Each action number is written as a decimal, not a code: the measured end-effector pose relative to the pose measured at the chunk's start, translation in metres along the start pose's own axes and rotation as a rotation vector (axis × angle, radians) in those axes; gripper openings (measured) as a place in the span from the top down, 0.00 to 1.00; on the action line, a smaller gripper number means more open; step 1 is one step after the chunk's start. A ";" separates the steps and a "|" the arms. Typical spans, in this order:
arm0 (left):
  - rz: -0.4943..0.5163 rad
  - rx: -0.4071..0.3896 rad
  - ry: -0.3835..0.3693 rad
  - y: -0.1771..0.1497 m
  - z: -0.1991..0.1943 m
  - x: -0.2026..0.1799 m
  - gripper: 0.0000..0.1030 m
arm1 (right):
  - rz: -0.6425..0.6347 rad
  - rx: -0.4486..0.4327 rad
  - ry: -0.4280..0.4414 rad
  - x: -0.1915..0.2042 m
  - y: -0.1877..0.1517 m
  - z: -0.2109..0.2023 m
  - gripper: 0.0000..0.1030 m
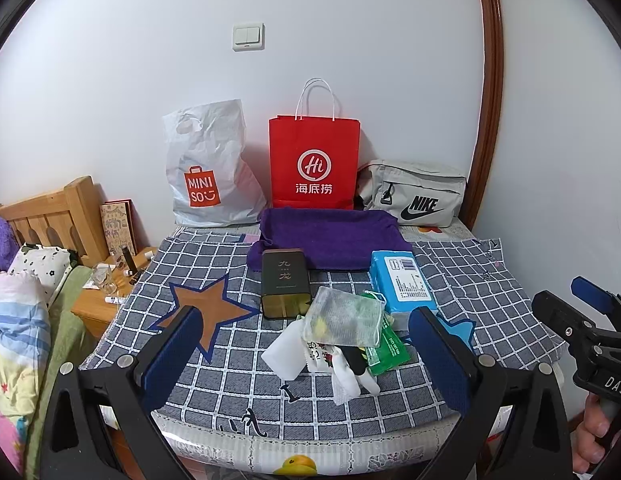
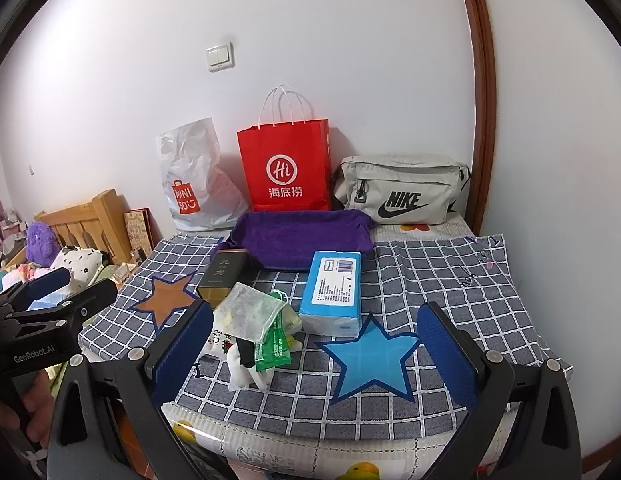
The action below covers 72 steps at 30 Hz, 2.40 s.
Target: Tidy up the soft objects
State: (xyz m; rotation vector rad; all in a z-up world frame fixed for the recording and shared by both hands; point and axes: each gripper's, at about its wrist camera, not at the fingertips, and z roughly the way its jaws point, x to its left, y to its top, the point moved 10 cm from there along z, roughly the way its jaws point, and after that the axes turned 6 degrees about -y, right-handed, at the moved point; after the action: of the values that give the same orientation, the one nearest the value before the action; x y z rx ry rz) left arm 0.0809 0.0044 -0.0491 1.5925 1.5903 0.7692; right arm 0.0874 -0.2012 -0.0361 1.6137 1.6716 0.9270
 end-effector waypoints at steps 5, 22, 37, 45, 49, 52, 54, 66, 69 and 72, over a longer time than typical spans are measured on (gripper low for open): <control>0.000 0.002 0.000 0.000 0.000 -0.001 0.00 | 0.000 -0.003 -0.002 0.000 0.000 -0.001 0.02; 0.001 0.002 0.003 -0.001 -0.001 -0.001 0.00 | -0.004 -0.011 -0.001 0.001 0.001 -0.004 0.02; -0.002 -0.002 -0.006 -0.002 -0.003 0.004 0.00 | -0.006 -0.016 0.004 0.003 0.002 -0.006 0.02; -0.009 0.037 -0.034 -0.010 0.017 0.004 0.00 | -0.004 0.001 0.016 0.003 -0.003 0.004 0.02; -0.022 0.082 -0.066 -0.021 0.038 0.005 0.02 | -0.008 0.026 0.024 0.004 -0.009 0.020 0.02; -0.035 0.119 -0.055 -0.031 0.056 0.010 0.02 | -0.014 0.048 0.030 0.006 -0.016 0.034 0.02; -0.040 0.142 -0.063 -0.037 0.068 0.013 0.09 | -0.020 0.062 0.034 0.007 -0.020 0.043 0.02; -0.106 0.225 -0.064 -0.068 0.124 0.044 0.23 | -0.091 0.206 0.073 0.028 -0.060 0.113 0.02; -0.098 0.249 -0.123 -0.074 0.138 0.034 0.23 | -0.101 0.225 0.076 0.029 -0.067 0.127 0.02; -0.089 0.282 -0.194 -0.078 0.153 0.020 0.21 | -0.082 0.250 0.076 0.024 -0.073 0.140 0.02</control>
State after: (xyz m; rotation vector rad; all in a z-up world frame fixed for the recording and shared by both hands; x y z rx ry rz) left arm 0.1665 0.0064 -0.1988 1.7211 1.6678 0.3415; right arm 0.1614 -0.1694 -0.1737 1.6726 1.9559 0.7715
